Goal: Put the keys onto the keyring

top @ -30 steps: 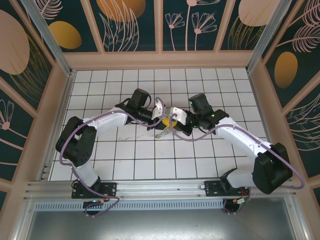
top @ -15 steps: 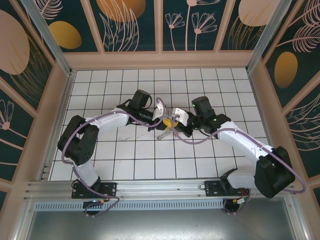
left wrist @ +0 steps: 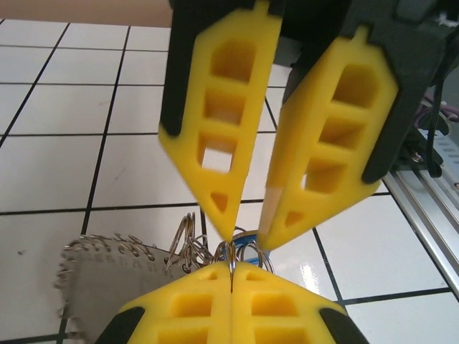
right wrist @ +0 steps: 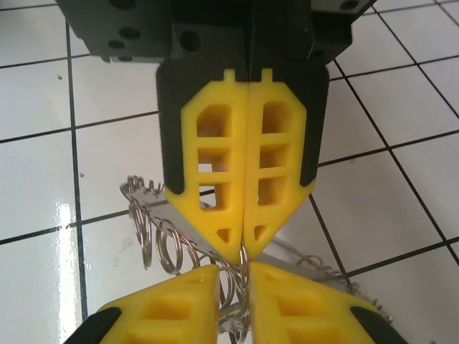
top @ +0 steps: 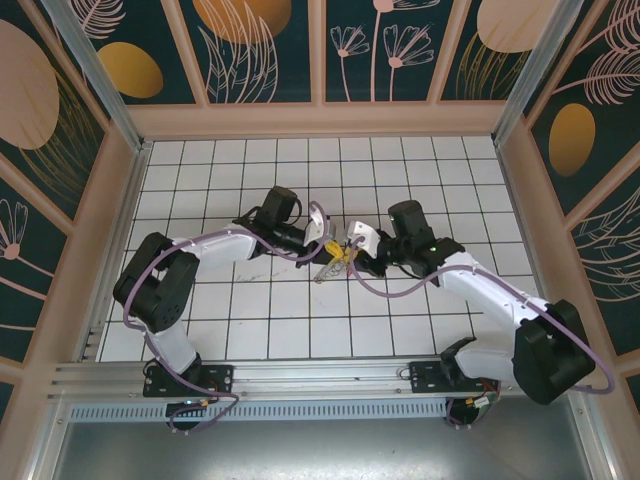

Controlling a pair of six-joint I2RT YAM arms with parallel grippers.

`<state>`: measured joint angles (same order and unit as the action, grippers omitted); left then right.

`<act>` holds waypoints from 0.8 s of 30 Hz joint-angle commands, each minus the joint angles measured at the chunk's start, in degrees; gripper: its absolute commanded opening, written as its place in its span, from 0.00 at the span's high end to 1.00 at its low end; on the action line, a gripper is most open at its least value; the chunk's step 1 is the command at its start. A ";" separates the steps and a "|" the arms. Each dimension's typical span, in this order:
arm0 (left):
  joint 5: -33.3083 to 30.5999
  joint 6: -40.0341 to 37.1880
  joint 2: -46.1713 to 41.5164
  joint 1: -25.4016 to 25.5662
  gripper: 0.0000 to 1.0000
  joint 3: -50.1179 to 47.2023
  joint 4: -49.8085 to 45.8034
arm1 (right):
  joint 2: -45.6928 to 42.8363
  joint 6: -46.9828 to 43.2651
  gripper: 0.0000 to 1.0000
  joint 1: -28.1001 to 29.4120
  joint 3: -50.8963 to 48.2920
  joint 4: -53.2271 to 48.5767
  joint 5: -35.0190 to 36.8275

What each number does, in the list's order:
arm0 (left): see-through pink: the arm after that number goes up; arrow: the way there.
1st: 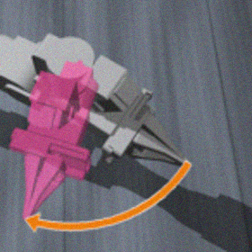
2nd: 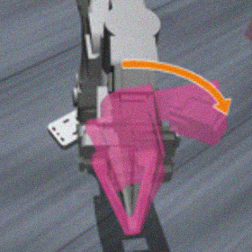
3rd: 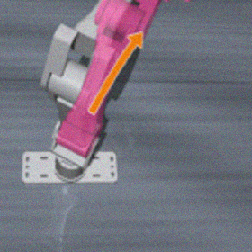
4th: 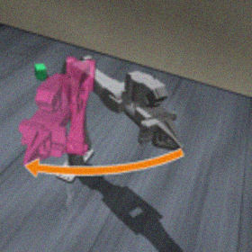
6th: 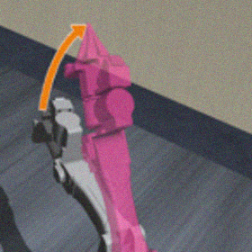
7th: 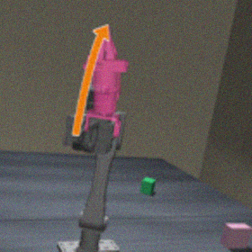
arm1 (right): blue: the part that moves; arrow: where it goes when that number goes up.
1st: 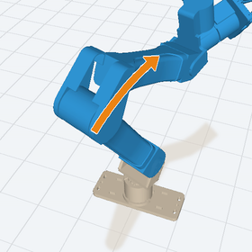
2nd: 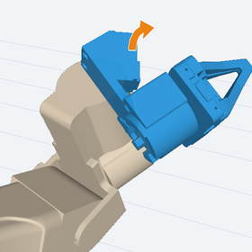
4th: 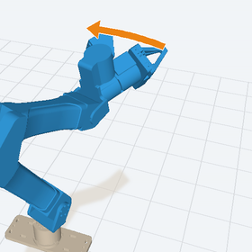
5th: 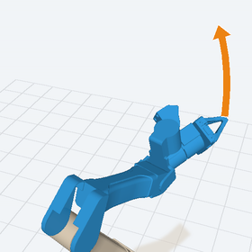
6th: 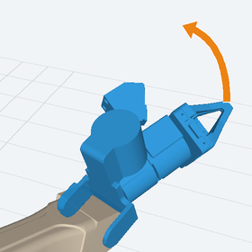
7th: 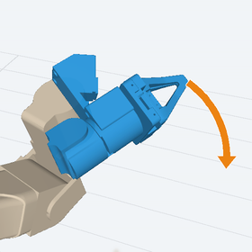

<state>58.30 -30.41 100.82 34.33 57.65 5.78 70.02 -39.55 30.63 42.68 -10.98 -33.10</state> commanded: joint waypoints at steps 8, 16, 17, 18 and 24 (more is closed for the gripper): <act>3.83 12.52 -1.67 -0.73 1.00 -5.23 17.70 | -7.89 6.09 0.82 -1.99 -8.04 11.06 0.48; 5.19 22.92 -1.06 -0.71 1.00 -6.75 27.96 | -11.92 9.98 0.70 -0.40 -12.56 16.48 1.79; 5.39 23.56 -1.15 -0.71 1.00 -6.96 28.96 | -11.94 9.73 0.71 -0.40 -13.39 17.58 1.96; 5.70 23.94 -1.28 -0.69 1.00 -6.98 29.59 | -11.76 10.00 0.72 -0.25 -14.11 19.11 2.89; 6.78 23.36 -1.53 -0.70 1.00 -7.01 29.02 | -10.10 9.81 0.75 -0.85 -14.81 22.37 6.94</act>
<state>61.91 -8.21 100.77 34.02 50.78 30.87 59.11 -30.65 30.09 28.38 7.07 -29.10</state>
